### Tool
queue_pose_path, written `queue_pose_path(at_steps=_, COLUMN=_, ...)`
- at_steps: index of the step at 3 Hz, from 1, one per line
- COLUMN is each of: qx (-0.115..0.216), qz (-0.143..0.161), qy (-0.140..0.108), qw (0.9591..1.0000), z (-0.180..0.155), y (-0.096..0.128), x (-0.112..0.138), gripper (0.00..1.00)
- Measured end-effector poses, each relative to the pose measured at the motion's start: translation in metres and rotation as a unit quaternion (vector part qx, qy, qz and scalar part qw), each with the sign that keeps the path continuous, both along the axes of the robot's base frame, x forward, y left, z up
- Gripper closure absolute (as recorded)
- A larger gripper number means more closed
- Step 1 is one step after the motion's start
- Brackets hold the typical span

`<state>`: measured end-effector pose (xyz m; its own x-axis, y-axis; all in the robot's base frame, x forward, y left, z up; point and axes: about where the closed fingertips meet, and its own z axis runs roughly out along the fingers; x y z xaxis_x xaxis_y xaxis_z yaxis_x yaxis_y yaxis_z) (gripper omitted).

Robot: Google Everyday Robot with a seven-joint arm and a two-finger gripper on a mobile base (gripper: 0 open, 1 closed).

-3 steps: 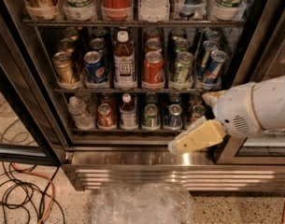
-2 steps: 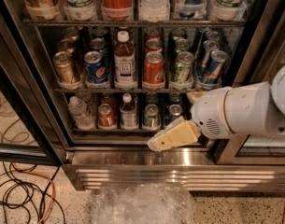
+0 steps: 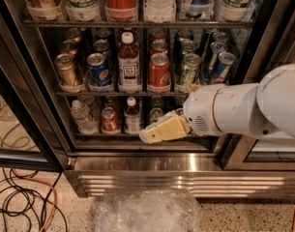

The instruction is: Pick orange can from middle shelf of fridge

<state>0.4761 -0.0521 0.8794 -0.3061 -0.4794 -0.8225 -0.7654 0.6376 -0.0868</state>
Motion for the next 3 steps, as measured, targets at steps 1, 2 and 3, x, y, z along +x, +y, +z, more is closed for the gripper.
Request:
queue_pose_path(at_steps=1, qx=0.038, qz=-0.018, qy=-0.001, qw=0.9991, z=-0.003, y=0.010, x=0.007, gripper=0.00)
queue_pose_path(at_steps=2, qx=0.089, qz=0.003, qy=-0.011, qw=0.9959, z=0.001, y=0.050, x=0.015, gripper=0.00)
queue_pose_path(at_steps=3, qx=0.123, qz=0.026, qy=-0.028, qw=0.9917, z=0.006, y=0.088, x=0.021, gripper=0.00)
